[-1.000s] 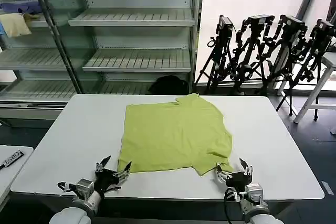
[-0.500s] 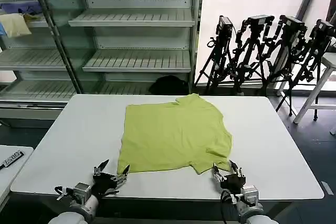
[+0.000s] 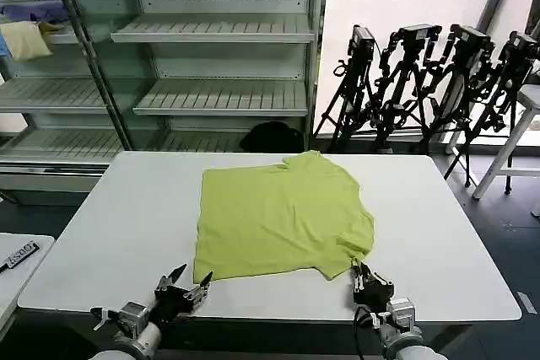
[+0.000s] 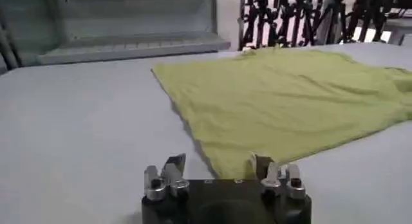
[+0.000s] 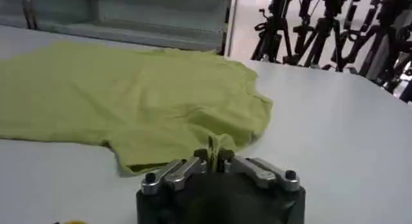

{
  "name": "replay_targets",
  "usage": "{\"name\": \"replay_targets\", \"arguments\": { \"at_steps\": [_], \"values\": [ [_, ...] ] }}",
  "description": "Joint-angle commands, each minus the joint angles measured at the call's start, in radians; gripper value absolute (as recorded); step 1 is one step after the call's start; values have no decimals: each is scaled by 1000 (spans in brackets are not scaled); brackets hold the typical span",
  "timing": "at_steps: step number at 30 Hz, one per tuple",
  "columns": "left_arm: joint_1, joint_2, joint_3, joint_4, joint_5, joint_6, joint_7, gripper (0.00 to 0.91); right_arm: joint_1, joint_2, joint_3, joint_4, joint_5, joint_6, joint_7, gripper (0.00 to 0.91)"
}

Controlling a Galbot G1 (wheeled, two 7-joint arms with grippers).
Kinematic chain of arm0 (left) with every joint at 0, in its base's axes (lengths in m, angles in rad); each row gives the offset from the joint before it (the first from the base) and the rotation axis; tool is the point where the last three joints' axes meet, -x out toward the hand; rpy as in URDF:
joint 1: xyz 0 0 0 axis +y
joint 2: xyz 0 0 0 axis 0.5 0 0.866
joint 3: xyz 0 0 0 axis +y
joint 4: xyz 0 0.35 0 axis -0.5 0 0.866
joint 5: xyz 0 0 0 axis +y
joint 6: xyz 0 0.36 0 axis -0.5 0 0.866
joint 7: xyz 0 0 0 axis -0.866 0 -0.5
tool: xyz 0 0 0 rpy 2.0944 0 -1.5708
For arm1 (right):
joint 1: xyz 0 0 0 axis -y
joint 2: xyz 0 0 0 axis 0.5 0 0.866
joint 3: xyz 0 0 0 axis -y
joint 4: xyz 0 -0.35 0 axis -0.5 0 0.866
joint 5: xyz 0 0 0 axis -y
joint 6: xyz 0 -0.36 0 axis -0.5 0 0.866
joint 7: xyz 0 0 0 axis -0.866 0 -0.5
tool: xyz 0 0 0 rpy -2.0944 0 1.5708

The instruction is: Fold and organize the clothes.

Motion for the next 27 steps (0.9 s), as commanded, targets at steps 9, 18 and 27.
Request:
{"name": "replay_targets", "arguments": {
  "at_steps": [9, 18, 27],
  "values": [
    [17, -6, 5, -48, -90, 31, -7, 504, 5, 3, -1, -5, -8, 10, -4, 0],
    [7, -5, 17, -1, -39, 37, -9, 20, 0, 3, 2, -7, -10, 34, -8, 0],
    [-6, -6, 24, 4, -26, 39, 4, 0, 1, 10, -2, -9, -15, 62, 9, 0]
  ]
}}
